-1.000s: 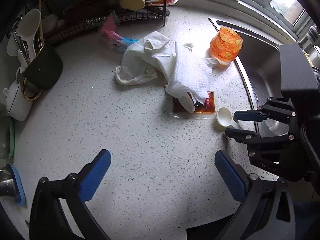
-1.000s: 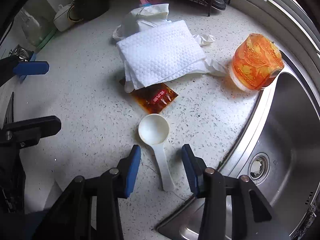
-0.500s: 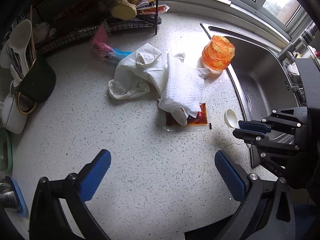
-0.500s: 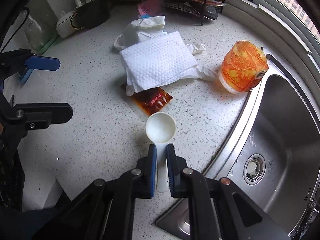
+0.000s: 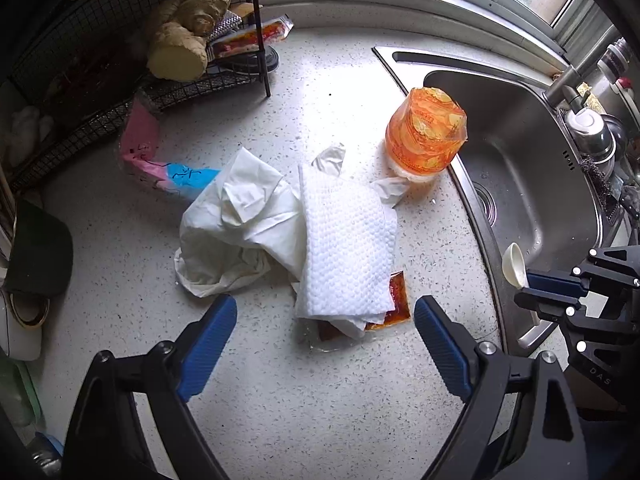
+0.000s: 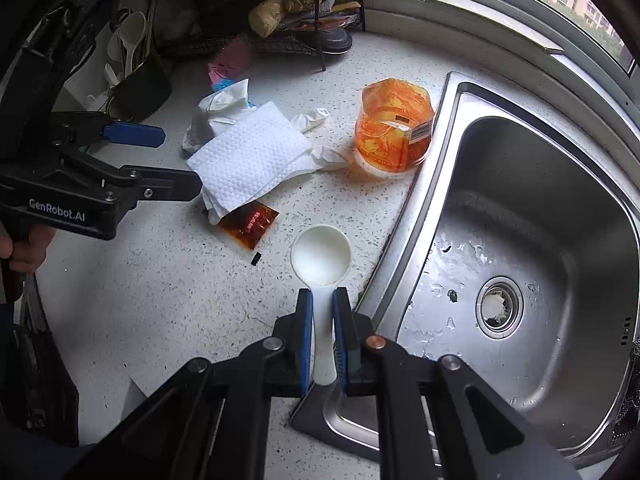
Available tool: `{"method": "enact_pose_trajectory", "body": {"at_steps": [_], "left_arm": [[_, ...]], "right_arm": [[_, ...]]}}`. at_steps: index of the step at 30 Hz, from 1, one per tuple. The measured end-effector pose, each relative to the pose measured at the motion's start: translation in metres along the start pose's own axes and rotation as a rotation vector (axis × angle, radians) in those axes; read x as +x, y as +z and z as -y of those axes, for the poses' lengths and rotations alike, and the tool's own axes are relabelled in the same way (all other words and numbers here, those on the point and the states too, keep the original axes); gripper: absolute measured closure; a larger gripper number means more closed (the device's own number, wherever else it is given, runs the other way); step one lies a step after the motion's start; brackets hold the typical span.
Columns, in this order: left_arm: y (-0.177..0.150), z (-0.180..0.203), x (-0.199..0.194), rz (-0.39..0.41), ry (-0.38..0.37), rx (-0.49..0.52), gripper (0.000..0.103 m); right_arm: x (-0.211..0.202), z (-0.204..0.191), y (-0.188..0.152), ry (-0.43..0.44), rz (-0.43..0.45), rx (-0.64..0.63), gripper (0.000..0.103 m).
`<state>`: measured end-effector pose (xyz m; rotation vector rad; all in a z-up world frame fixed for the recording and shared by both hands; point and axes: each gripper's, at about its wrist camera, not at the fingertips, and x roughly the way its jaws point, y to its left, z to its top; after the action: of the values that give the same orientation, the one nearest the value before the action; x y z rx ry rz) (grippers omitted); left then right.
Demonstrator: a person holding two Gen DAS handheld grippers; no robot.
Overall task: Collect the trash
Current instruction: 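Grasp the white scoop with the right tool while the left tool grasps the white wipe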
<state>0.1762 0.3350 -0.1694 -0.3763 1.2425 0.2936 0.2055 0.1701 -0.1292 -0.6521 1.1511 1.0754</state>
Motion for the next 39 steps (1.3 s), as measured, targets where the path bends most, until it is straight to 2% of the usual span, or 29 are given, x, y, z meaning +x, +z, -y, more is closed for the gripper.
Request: {"method": "enact_pose_trajectory", "body": {"at_steps": [7,9,11,15,17,29,39], "left_arm": [[0.01,-0.003,0.023,-0.043,-0.013,-0.016,0.042],[0.014,0.002,0.031,-0.048,-0.007,-0.016,0.059],[0.014,0.004,0.032,-0.055,-0.01,-0.022,0.069],[0.013,0.01,0.029,-0.04,-0.002,-0.021,0.089],[0.008,0.01,0.023,-0.03,-0.002,-0.027,0.093],[-0.02,0.059,-0.029,0.043,-0.03,0.056,0.096],[-0.056,0.132,-0.061,0.073,-0.058,0.142,0.096]], "right_arm": [[0.004,0.012,-0.003,-0.011,-0.004,0.038,0.094],[0.004,0.014,-0.003,-0.01,-0.002,0.046,0.094],[0.003,0.016,-0.003,-0.01,0.001,0.05,0.094],[0.001,0.019,-0.004,-0.012,0.01,0.062,0.094],[-0.002,0.021,-0.005,-0.012,0.016,0.068,0.094],[-0.03,0.023,-0.022,0.006,0.076,0.075,0.094],[-0.069,0.031,-0.068,-0.029,0.113,0.116,0.094]]}}
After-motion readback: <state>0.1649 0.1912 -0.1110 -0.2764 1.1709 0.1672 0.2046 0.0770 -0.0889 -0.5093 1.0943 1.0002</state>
